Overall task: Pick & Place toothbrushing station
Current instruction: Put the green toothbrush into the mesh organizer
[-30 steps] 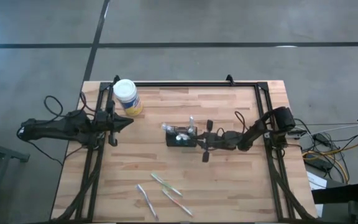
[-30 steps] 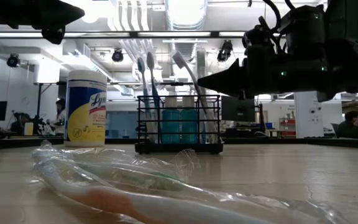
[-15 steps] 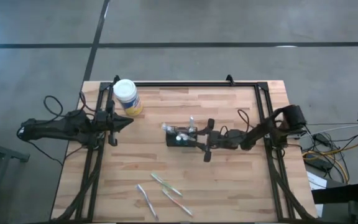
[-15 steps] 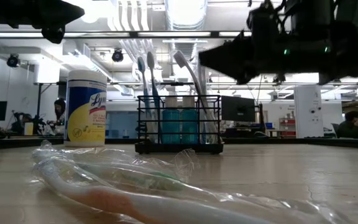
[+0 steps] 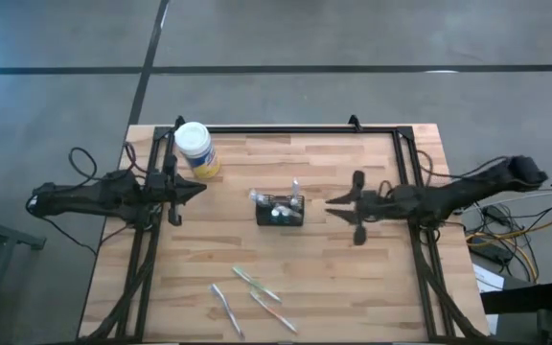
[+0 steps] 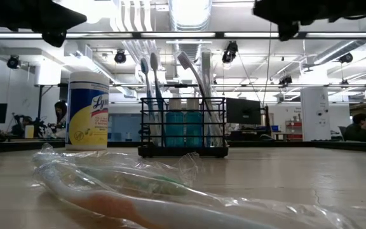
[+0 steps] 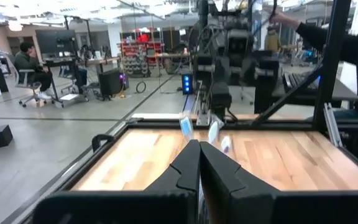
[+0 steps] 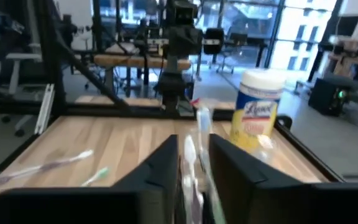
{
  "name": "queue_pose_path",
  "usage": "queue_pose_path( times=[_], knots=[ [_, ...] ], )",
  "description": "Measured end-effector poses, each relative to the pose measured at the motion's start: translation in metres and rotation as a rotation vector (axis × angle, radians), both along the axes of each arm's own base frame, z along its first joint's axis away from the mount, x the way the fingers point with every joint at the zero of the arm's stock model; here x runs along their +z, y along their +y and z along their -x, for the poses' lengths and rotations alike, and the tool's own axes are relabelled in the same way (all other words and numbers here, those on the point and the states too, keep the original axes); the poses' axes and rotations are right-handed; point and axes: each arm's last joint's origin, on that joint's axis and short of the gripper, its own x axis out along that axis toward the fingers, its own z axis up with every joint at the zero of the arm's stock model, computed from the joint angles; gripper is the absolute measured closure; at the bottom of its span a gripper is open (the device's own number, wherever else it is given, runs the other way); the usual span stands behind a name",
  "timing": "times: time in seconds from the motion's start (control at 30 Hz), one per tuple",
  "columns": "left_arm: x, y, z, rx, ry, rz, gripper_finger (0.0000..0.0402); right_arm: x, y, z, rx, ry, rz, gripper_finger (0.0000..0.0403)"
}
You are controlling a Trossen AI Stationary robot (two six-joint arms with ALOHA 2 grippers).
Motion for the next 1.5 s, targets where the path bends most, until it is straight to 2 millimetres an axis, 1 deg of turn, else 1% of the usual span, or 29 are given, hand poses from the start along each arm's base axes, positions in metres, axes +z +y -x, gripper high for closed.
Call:
queue_pose_path(
  times=[0.1,0.17,0.3,0.4,0.47,0.57,0.63,0.73,0.83,0.9,0.93,1.0,1.1,1.2,1.3,1.4,1.5],
  knots=[
    [-0.002,0.0,0.0,0.0,0.023,-0.001,0.039,0.005,-0.002,0.019,0.01,0.031,-0.013,0.0368],
    [-0.003,0.0,0.0,-0.003,0.03,0.0,0.039,0.005,-0.002,0.029,0.024,0.035,-0.013,0.0387],
    [-0.007,-0.003,-0.001,-0.088,0.07,0.021,0.039,0.001,-0.003,0.04,0.029,0.034,-0.008,0.0392],
    [-0.013,-0.006,-0.004,-0.189,0.135,0.069,0.039,-0.008,-0.005,0.045,0.02,0.043,0.003,0.0394],
    [-0.018,-0.007,-0.009,-0.221,0.187,0.11,0.039,-0.016,-0.006,0.048,-0.004,0.05,-0.006,0.0394],
    [-0.027,-0.009,-0.02,-0.216,0.274,0.167,0.039,-0.029,-0.008,0.053,-0.042,0.066,-0.048,0.0394],
    [-0.033,-0.011,-0.029,-0.223,0.344,0.169,0.039,-0.037,-0.009,0.055,-0.055,0.076,-0.089,0.0394],
    [-0.04,-0.016,-0.044,-0.243,0.452,0.148,0.039,-0.046,-0.01,0.057,-0.066,0.094,-0.133,0.0394],
    [-0.041,-0.029,-0.061,-0.306,0.559,0.1,0.0382,-0.052,-0.01,0.058,-0.07,0.106,-0.161,0.0394],
    [-0.045,-0.041,-0.07,-0.359,0.669,0.06,0.0365,-0.054,-0.01,0.058,-0.071,0.112,-0.167,0.0394],
    [-0.043,-0.047,-0.075,-0.385,0.706,0.045,0.0353,-0.054,-0.01,0.058,-0.071,0.114,-0.167,0.0394],
    [-0.037,-0.061,-0.088,-0.428,0.759,0.011,0.0325,-0.053,-0.01,0.058,-0.07,0.111,-0.168,0.0394],
    [-0.043,-0.078,-0.101,-0.432,0.939,-0.065,0.0276,-0.051,-0.01,0.058,-0.068,0.107,-0.164,0.0394],
    [-0.042,-0.094,-0.12,-0.46,0.977,-0.129,0.0231,-0.047,-0.01,0.057,-0.066,0.095,-0.162,0.0394],
    [-0.05,-0.107,-0.135,-0.492,1.031,-0.176,0.0199,-0.043,-0.01,0.056,-0.066,0.087,-0.167,0.0394],
    [-0.049,-0.112,-0.145,-0.498,1.038,-0.193,0.018,-0.039,-0.008,0.053,-0.064,0.09,-0.191,0.0394],
    [-0.046,-0.112,-0.146,-0.509,1.025,-0.222,0.0173,-0.037,-0.005,0.044,-0.039,0.127,-0.19,0.0394]
  ],
)
